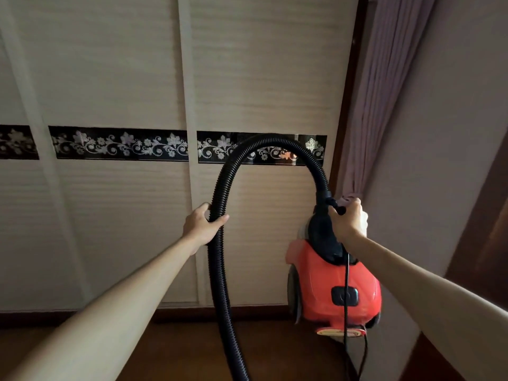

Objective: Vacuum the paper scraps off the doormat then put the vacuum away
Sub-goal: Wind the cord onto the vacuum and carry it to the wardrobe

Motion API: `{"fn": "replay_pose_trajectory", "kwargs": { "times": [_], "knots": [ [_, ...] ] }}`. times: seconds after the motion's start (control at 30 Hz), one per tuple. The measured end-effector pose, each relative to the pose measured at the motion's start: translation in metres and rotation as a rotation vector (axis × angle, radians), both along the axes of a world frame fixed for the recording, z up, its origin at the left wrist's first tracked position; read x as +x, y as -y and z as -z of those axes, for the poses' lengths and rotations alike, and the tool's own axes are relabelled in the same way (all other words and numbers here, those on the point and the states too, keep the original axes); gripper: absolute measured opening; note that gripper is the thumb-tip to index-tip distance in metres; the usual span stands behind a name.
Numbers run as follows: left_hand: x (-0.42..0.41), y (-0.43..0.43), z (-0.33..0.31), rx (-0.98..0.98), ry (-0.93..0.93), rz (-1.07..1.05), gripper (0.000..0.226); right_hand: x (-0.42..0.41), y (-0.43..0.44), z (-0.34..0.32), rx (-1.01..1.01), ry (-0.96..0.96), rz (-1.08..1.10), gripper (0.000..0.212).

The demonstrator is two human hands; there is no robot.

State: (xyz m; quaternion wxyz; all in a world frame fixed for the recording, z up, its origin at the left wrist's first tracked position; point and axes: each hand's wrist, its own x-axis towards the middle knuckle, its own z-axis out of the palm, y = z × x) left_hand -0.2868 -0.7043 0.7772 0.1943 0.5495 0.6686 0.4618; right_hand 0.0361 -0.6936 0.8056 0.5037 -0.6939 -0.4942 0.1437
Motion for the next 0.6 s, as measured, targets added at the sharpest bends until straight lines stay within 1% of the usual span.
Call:
{"fn": "replay_pose_trajectory", "kwargs": {
  "times": [0.2, 0.3, 0.4, 0.6],
  "knots": [
    [-0.021, -0.095, 0.001, 0.007, -0.048, 0.093, 0.036, -0.025, -0.083, 0.002, -0.021, -0.06, 0.066, 0.04],
    [-0.026, -0.135, 0.001, 0.027, -0.05, 0.114, 0.031, -0.033, -0.119, 0.003, -0.014, -0.068, 0.076, 0.035],
    [-0.031, -0.177, 0.006, 0.037, -0.043, 0.148, 0.041, -0.038, -0.154, 0.007, -0.018, -0.064, 0.077, 0.03],
    [-0.041, -0.273, 0.025, 0.005, -0.038, 0.192, 0.031, -0.042, -0.231, 0.023, -0.006, -0.074, 0.108, 0.029]
  ]
}}
